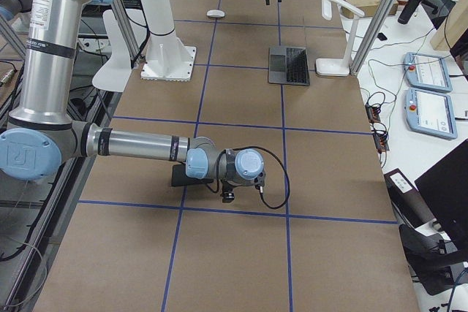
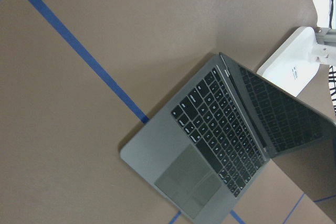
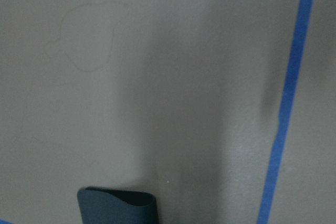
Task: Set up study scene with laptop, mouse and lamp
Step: 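Withdraw the left gripper from the laptop while the right gripper grasps the mouse pad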
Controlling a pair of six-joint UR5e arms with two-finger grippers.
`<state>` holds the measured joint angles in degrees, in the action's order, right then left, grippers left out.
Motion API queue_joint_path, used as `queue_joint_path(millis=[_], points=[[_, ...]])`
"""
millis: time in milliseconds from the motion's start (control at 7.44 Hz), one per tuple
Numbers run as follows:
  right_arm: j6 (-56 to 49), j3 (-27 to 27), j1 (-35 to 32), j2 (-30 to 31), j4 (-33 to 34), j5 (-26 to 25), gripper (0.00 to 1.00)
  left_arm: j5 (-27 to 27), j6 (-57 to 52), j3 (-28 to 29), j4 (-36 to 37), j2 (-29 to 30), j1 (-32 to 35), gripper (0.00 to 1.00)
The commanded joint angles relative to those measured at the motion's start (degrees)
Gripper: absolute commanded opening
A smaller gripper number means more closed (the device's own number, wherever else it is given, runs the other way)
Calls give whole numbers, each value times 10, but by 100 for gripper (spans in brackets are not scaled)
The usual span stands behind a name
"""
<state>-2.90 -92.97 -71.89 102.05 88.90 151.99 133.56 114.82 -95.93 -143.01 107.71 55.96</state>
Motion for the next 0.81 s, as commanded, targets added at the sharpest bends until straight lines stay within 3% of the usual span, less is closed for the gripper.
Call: queue_joint_path(millis=[0, 672], points=[[4, 13, 69, 1, 0, 15, 100, 16, -34, -27, -2, -22, 8, 100], [21, 26, 126, 3, 0, 40, 100, 18, -46, -69, -3, -47, 6, 100]])
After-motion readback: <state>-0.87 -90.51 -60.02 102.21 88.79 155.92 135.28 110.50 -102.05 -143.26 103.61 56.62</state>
